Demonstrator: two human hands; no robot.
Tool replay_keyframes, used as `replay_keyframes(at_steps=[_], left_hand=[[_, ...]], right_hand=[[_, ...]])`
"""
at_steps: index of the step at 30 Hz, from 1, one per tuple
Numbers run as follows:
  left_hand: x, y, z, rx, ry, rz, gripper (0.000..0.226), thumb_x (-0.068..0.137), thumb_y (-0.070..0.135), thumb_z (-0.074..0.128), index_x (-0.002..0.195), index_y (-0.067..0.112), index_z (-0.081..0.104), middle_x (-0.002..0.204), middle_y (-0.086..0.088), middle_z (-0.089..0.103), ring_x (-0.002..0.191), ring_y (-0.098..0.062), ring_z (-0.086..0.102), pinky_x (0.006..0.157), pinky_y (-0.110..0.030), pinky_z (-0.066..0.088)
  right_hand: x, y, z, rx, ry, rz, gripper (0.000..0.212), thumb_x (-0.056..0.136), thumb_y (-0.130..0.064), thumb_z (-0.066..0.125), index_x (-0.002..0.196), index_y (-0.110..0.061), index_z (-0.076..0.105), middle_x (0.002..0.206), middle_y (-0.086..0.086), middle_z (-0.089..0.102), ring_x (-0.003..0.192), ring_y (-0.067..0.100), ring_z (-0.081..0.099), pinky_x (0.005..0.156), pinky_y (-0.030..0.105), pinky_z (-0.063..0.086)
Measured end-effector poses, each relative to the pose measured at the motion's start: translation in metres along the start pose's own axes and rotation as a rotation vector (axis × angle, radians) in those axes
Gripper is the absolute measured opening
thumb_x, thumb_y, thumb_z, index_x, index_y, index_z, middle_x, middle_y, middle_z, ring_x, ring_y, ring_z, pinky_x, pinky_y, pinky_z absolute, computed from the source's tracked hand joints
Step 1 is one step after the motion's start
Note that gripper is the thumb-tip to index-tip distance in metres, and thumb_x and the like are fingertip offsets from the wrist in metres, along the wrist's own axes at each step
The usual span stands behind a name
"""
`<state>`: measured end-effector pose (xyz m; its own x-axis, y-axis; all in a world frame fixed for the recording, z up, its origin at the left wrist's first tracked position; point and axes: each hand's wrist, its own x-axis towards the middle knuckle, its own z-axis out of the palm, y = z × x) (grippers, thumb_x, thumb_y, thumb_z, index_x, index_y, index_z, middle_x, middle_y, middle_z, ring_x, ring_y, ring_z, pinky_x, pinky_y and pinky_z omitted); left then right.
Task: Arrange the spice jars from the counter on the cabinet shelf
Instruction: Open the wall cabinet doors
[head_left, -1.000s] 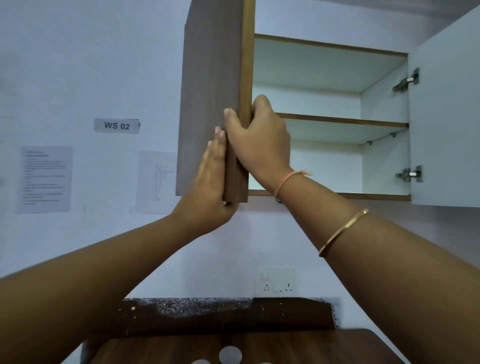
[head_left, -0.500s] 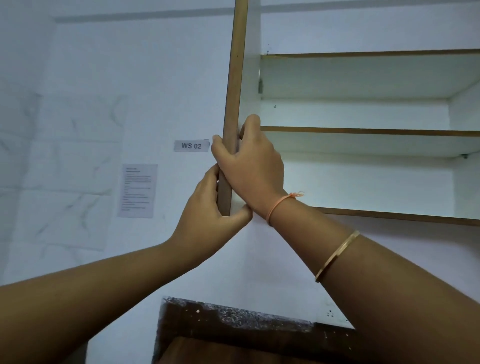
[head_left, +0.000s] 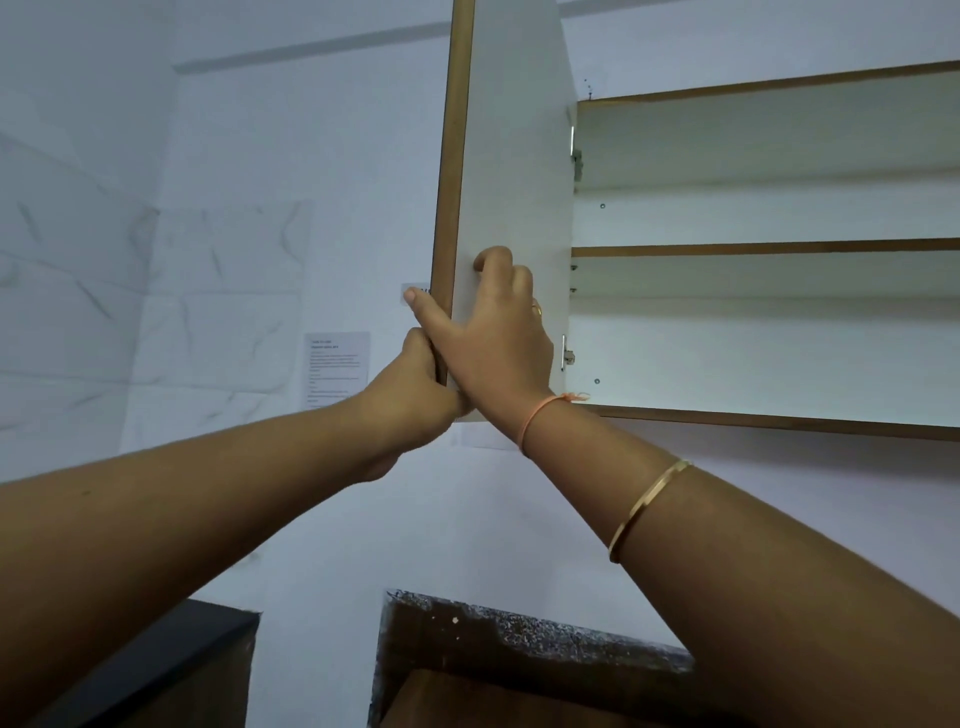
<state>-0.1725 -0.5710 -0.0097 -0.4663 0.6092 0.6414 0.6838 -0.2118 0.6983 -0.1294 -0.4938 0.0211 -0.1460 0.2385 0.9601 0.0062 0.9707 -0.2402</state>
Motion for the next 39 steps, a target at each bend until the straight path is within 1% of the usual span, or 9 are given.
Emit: replay_keyframes(at_steps=[8, 16, 21, 24, 28, 31, 33, 35, 39], left_hand=[[0.000, -0.001, -0.003, -0.044, -0.081, -0.002, 0.073, 0.084, -0.004, 0.060, 0.140, 0.023, 0.021, 0.125, -0.001, 0.055, 0.116, -0.014, 0.054, 0.099, -0.036, 0.048], [0.005, -0.002, 0.001, 0.111, -0.051, 0.026, 0.075, 0.085, 0.008, 0.065, 0.140, 0.024, 0.017, 0.112, 0.009, 0.054, 0.105, -0.007, 0.057, 0.087, -0.028, 0.054], [0.000, -0.001, 0.003, 0.103, -0.033, 0.024, 0.061, 0.085, 0.010, 0.063, 0.131, 0.024, 0.025, 0.102, 0.010, 0.055, 0.096, -0.007, 0.056, 0.078, -0.025, 0.050], [-0.008, -0.006, 0.006, 0.110, 0.021, 0.038, 0.040, 0.088, 0.019, 0.060, 0.120, 0.021, 0.035, 0.095, 0.010, 0.055, 0.094, -0.006, 0.056, 0.083, -0.029, 0.051], [-0.021, -0.024, 0.018, 0.209, 0.165, 0.143, 0.012, 0.092, 0.036, 0.052, 0.095, 0.027, 0.044, 0.085, 0.014, 0.054, 0.076, -0.001, 0.054, 0.063, -0.018, 0.043], [-0.031, -0.043, 0.030, 0.229, 0.199, 0.196, 0.029, 0.094, 0.029, 0.052, 0.120, 0.026, 0.040, 0.108, 0.019, 0.055, 0.096, 0.001, 0.058, 0.072, -0.013, 0.044], [-0.037, -0.061, 0.042, 0.264, 0.190, 0.163, 0.049, 0.093, 0.026, 0.054, 0.136, 0.022, 0.030, 0.129, 0.007, 0.051, 0.110, -0.012, 0.057, 0.085, -0.023, 0.049], [-0.044, -0.080, 0.057, 0.355, 0.185, 0.085, 0.060, 0.092, 0.025, 0.057, 0.141, 0.018, 0.024, 0.141, -0.003, 0.044, 0.119, -0.023, 0.054, 0.091, -0.034, 0.048], [-0.057, -0.117, 0.090, 0.482, 0.121, 0.027, 0.068, 0.091, 0.029, 0.058, 0.146, 0.015, 0.021, 0.147, -0.009, 0.038, 0.123, -0.028, 0.051, 0.094, -0.033, 0.045]], right_hand=[[-0.003, 0.002, 0.003, 0.060, 0.013, 0.014, 0.062, 0.081, -0.062, 0.057, 0.124, -0.019, 0.042, 0.122, 0.003, 0.048, 0.110, 0.025, 0.051, 0.073, 0.033, 0.042], [-0.007, 0.005, -0.005, 0.164, 0.009, 0.054, 0.059, 0.081, -0.057, 0.061, 0.125, -0.021, 0.044, 0.125, 0.002, 0.049, 0.114, 0.026, 0.051, 0.084, 0.038, 0.048], [-0.015, 0.013, -0.011, 0.273, -0.089, 0.092, 0.060, 0.084, -0.052, 0.060, 0.135, -0.027, 0.040, 0.131, 0.004, 0.045, 0.122, 0.024, 0.046, 0.094, 0.034, 0.042], [-0.022, 0.019, -0.013, 0.308, -0.134, 0.095, 0.060, 0.087, -0.050, 0.057, 0.139, -0.026, 0.037, 0.136, 0.004, 0.042, 0.127, 0.023, 0.042, 0.098, 0.034, 0.039], [-0.038, 0.027, -0.013, 0.349, -0.169, 0.132, 0.062, 0.087, -0.049, 0.056, 0.140, -0.024, 0.036, 0.139, 0.004, 0.040, 0.130, 0.022, 0.040, 0.099, 0.029, 0.035], [-0.054, 0.032, -0.013, 0.386, -0.183, 0.138, 0.061, 0.088, -0.047, 0.057, 0.140, -0.022, 0.038, 0.138, 0.003, 0.040, 0.128, 0.021, 0.041, 0.100, 0.029, 0.037], [-0.069, 0.038, -0.014, 0.387, -0.176, 0.099, 0.057, 0.089, -0.045, 0.056, 0.138, -0.020, 0.041, 0.137, 0.003, 0.042, 0.127, 0.020, 0.043, 0.102, 0.035, 0.042], [-0.088, 0.049, -0.013, 0.355, -0.170, 0.030, 0.054, 0.092, -0.043, 0.051, 0.137, -0.017, 0.043, 0.138, 0.003, 0.044, 0.127, 0.019, 0.044, 0.101, 0.035, 0.044], [-0.130, 0.086, -0.009, 0.211, -0.216, -0.034, 0.052, 0.094, -0.043, 0.044, 0.138, -0.016, 0.041, 0.140, 0.003, 0.044, 0.128, 0.018, 0.044, 0.096, 0.024, 0.038]])
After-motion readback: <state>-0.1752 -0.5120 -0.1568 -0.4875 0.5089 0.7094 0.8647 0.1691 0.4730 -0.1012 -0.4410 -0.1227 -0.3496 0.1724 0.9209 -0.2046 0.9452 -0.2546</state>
